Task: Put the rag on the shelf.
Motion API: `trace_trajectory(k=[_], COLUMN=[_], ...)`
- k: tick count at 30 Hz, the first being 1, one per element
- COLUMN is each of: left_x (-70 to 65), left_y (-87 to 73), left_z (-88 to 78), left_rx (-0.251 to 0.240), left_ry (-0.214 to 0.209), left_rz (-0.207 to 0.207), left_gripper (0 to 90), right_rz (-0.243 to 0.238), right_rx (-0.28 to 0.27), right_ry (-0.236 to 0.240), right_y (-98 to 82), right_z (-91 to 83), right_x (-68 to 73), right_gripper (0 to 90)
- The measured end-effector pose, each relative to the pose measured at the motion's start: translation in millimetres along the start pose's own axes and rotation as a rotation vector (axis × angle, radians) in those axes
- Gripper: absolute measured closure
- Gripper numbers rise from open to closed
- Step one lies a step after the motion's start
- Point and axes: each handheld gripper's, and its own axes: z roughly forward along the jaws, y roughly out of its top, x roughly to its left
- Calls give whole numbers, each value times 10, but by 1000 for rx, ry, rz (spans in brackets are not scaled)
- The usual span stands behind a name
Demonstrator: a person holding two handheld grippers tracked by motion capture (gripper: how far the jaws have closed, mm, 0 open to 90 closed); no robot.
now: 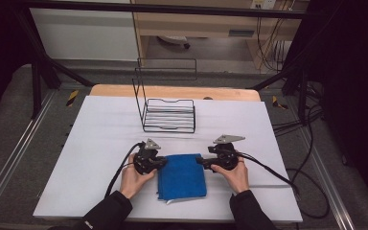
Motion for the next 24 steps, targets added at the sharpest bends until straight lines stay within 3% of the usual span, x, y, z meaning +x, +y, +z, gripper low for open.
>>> trace_trajectory(k=[10, 15, 24], left_x=[6, 12, 14], left_y=[-6, -9, -10], left_z=[0, 0, 0], left_rx=[-5, -8, -9], left_ry=[-4, -6, -8], left_rz=[6, 5, 6], left_gripper=[792, 792, 792], right_rz=[20, 38, 101], right_rx=[63, 84, 115], right_ry=[-33, -20, 19], right_y=[-35, -72, -71], right_z=[175, 202, 200], right_x=[0, 31, 41], right_gripper=[529, 664, 819])
